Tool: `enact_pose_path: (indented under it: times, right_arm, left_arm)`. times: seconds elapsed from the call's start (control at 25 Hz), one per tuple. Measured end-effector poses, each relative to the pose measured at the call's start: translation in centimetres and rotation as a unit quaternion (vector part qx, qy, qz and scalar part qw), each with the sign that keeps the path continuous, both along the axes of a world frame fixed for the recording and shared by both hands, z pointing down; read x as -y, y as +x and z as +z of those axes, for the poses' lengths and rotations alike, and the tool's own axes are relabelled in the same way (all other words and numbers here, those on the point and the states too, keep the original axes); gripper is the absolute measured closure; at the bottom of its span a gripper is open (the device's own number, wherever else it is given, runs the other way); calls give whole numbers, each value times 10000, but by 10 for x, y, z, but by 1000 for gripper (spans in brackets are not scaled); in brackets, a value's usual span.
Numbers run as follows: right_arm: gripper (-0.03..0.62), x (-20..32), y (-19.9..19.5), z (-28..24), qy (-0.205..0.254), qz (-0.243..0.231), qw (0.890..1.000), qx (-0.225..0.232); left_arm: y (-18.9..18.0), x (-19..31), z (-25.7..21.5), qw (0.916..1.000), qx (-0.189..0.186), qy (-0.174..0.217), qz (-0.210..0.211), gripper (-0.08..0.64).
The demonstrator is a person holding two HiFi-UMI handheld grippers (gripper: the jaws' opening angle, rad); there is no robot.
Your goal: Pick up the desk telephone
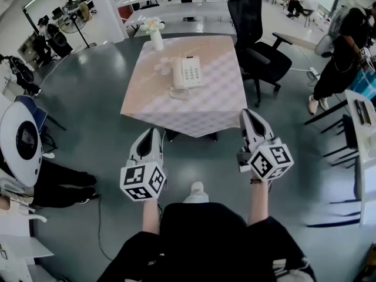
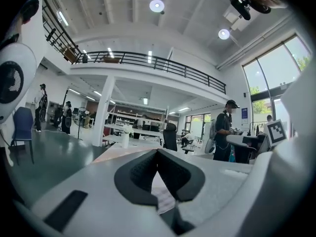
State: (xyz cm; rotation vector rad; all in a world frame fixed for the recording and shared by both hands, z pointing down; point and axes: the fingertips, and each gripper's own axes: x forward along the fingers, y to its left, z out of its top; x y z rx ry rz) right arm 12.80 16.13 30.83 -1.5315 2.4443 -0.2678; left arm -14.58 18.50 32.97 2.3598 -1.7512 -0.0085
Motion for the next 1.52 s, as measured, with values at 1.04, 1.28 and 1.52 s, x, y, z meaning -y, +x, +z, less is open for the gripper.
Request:
enact_pose_path:
  times: [1.04,1.28,1.52]
  right_arm:
    - [600,129,-26,32,-507,396,9979,-100]
    - [600,159,-32,40,-623,280,9976,-95]
    - [600,211,-33,51,-711,109,9974,26]
  left_arm:
    - [-15,146,33,9979,-239,-349,487,561]
    - [-19,168,42,9977,-282,-491,376,561]
    - [-20,208,53,9975,-336,-595,199,561]
